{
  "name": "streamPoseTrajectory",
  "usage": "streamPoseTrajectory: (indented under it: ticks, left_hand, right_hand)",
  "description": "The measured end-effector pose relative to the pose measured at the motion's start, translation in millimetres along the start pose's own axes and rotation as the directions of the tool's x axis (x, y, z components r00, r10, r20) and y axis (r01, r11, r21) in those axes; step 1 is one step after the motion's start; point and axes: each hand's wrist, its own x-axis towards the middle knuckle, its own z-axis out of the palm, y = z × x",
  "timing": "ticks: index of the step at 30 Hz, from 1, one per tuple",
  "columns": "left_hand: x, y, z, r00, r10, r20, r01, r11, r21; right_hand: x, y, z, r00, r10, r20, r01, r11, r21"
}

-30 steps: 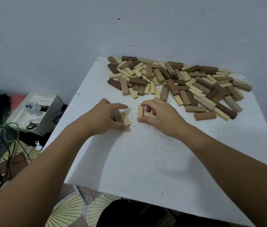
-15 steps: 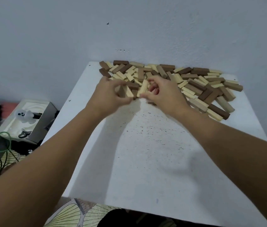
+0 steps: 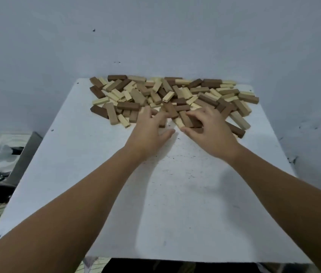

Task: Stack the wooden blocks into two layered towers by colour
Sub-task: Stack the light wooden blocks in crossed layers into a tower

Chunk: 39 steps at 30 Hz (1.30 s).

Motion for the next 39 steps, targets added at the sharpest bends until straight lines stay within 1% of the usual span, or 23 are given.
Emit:
streamPoseTrajectory:
  ticks: [4,6,8,11,13,15,19,23,25,27,29,31,34,36,39]
  left_hand:
    - [-0.2,17.1,29.5,0.986,0.164,0.011,-0.165,0.980,0.112]
    - [6.8,21.4,38.1,0.980,0.200,0.006,-0.198,0.967,0.160]
    - [11.6,20.5,45.1,0.976,0.220,-0.008,-0.213,0.954,0.213]
    - [10.7,19.1,52.9,0.973,0.217,-0.081,-0.197,0.960,0.199]
    - [8.2,20.0,55.2,0.972,0.209,-0.108,-0.187,0.966,0.179]
    - [7.2,21.5,55.4,0.971,0.214,-0.109,-0.192,0.964,0.183]
    - [9.5,24.9,52.9,0.985,0.096,-0.146,-0.072,0.984,0.161]
    - [13.0,19.7,55.5,0.975,0.063,-0.211,-0.023,0.982,0.188]
    - [14.9,15.3,58.3,0.968,0.065,-0.241,-0.018,0.981,0.191]
    - [16.8,12.0,60.3,0.971,0.058,-0.231,-0.015,0.983,0.183]
    - [18.9,9.2,61.3,0.972,0.062,-0.228,-0.024,0.986,0.166]
    - [20.1,8.1,61.1,0.972,0.046,-0.231,-0.012,0.989,0.145]
    - [20.1,8.5,61.1,0.970,0.038,-0.241,0.001,0.987,0.161]
    - [19.6,9.0,61.0,0.968,0.040,-0.250,0.002,0.986,0.166]
    - [18.7,10.7,60.6,0.966,0.053,-0.254,-0.006,0.983,0.183]
  right_hand:
    - [-34.1,26.1,-14.6,0.998,-0.044,0.045,0.046,0.997,-0.058]
    - [-41.2,37.2,-20.1,0.994,-0.058,0.095,0.065,0.995,-0.075]
    - [-40.4,43.2,-22.3,0.991,-0.095,0.099,0.102,0.992,-0.068]
    - [-31.3,43.8,-23.4,0.985,-0.140,0.098,0.152,0.982,-0.117]
    - [-25.9,42.3,-24.1,0.983,-0.129,0.130,0.147,0.980,-0.135]
    - [-24.3,42.3,-24.1,0.982,-0.111,0.150,0.128,0.985,-0.114]
    - [-22.3,42.5,-23.9,0.984,-0.127,0.126,0.138,0.987,-0.082]
    - [-18.4,34.1,-29.4,0.984,-0.099,0.150,0.110,0.992,-0.067]
    - [-13.2,34.6,-30.8,0.990,-0.089,0.108,0.091,0.996,-0.010]
    - [-1.0,35.5,-32.6,0.999,-0.038,0.014,0.036,0.994,0.099]
    - [21.9,34.6,-35.5,0.997,0.011,-0.073,0.000,0.990,0.144]
    - [52.2,31.1,-41.0,0.993,0.051,-0.109,-0.036,0.990,0.133]
    - [80.9,25.2,-46.0,0.986,0.110,-0.124,-0.092,0.985,0.143]
    - [70.6,27.9,-37.5,0.988,0.097,-0.122,-0.080,0.987,0.138]
    - [30.3,44.4,-20.2,0.990,0.031,-0.137,-0.027,0.999,0.033]
